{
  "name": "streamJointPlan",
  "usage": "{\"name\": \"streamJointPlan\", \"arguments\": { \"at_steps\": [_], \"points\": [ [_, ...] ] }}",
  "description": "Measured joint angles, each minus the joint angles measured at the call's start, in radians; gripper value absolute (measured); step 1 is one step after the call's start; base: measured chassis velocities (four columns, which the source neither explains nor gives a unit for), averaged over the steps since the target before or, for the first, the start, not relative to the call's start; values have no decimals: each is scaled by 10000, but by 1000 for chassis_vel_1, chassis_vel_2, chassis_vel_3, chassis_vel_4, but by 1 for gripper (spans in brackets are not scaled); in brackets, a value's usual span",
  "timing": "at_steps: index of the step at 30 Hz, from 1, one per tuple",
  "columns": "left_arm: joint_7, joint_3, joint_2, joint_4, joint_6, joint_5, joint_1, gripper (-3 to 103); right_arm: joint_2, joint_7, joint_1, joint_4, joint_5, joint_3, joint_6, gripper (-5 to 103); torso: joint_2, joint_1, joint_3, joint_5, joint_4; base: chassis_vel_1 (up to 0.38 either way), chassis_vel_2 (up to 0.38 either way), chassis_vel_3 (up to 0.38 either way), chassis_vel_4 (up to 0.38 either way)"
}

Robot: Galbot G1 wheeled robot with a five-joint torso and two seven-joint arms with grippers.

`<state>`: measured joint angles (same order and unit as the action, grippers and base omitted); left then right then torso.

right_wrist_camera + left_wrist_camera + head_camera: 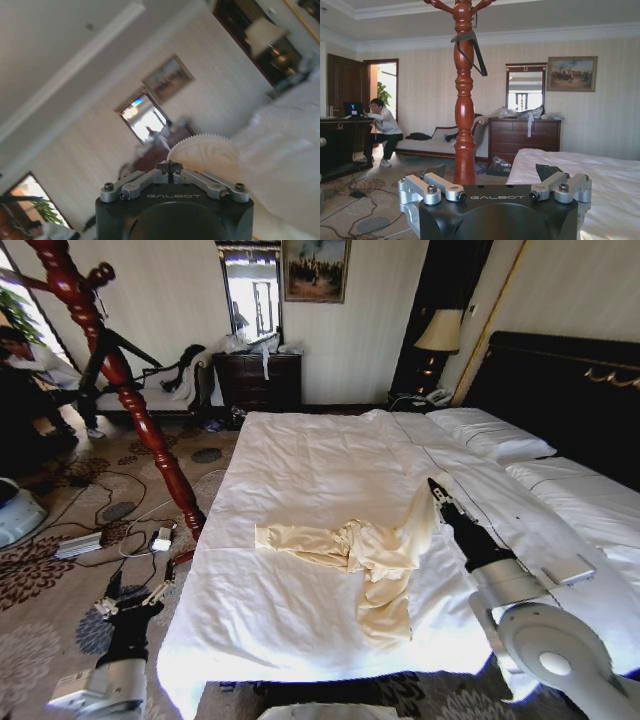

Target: Pick up the clothes from the bed and hang them on the clothes hanger.

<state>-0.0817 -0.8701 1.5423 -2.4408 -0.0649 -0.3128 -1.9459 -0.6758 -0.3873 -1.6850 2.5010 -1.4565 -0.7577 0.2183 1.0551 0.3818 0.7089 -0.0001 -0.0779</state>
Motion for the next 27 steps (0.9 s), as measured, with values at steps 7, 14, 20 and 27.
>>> {"name": "streamJointPlan", "arguments": {
  "at_steps": [7, 14, 20, 27],
  "points": [
    [-4, 26, 5, 59, 0, 100, 17, 100, -902, -2823, -517, -102, 131, 1586, -609, 0, 1, 0, -1, -2, 0, 0, 0, 0, 0],
    [-9, 31, -1, 221, 1, 117, 82, 100, -1234, -4433, -428, -1923, 1916, 2038, -836, 0, 0, 0, 0, 4, 1, 0, 0, 0, 0],
    [-15, 75, 20, 344, 2, 191, 129, 100, -1230, -4956, -393, -3028, 4313, 1958, -1300, 14, 0, 0, 0, 2, 1, 0, 0, 0, 0],
    [-17, 125, 48, 416, 2, 309, 151, 100, -1204, -6751, -378, -3224, 7004, 1662, -2967, 41, 0, 0, -1, 0, 0, 0, 0, 0, 0]
  ]
}}
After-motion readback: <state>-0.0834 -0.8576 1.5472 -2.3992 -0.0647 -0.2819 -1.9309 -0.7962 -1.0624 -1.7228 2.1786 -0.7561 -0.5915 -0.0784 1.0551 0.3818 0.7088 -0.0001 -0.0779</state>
